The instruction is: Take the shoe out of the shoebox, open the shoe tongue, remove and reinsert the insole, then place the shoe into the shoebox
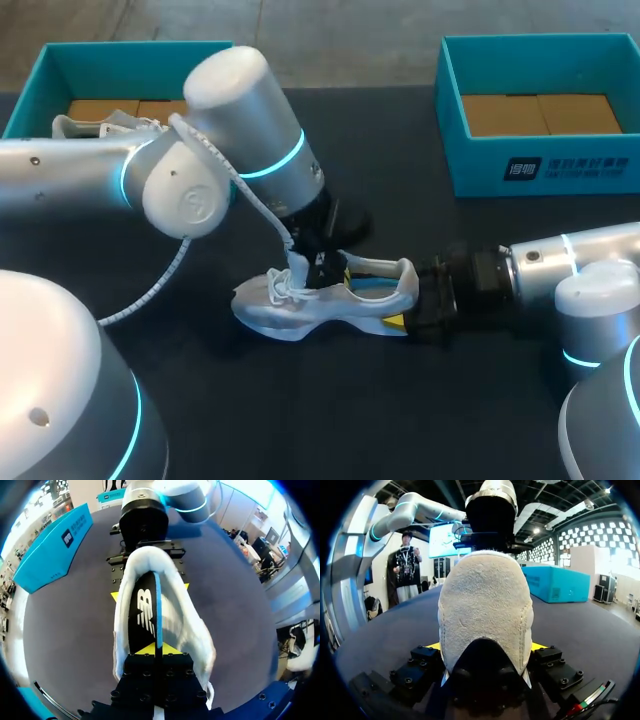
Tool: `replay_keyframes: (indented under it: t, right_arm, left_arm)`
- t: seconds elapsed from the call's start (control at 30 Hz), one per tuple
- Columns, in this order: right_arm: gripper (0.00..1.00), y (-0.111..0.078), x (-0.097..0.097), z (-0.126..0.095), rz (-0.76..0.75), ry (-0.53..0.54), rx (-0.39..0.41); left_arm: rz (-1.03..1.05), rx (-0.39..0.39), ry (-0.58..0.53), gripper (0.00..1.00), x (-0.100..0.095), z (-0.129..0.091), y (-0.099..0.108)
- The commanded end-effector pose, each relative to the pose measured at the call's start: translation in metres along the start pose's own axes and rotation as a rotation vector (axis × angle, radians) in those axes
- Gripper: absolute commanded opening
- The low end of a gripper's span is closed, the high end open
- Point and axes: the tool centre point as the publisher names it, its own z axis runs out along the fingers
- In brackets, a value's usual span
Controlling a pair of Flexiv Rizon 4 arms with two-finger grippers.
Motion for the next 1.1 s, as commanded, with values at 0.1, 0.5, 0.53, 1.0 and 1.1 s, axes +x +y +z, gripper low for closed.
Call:
replay_keyframes:
  t: [0.1,0.5,0.53,1.0,1.1]
  right_arm:
    - [0.0,-0.001,0.002,0.003,0.001,-0.001,0.004]
    - [0.0,-0.001,0.002,0.003,0.001,-0.001,0.004]
    - [0.0,-0.001,0.002,0.003,0.001,-0.001,0.004]
    - [0.0,-0.001,0.002,0.003,0.001,-0.001,0.004]
    - [0.0,-0.001,0.002,0.003,0.001,-0.001,0.004]
  left_arm:
    - [0.021,0.043,0.029,0.0,0.009,-0.012,0.005]
    - [0.066,0.078,0.054,0.0,0.024,-0.027,0.002]
    - [0.068,0.079,0.054,0.0,0.025,-0.029,0.001]
    - [0.099,0.102,0.013,0.0,0.03,-0.044,-0.005]
    - [0.098,0.102,0.007,0.0,0.03,-0.045,-0.006]
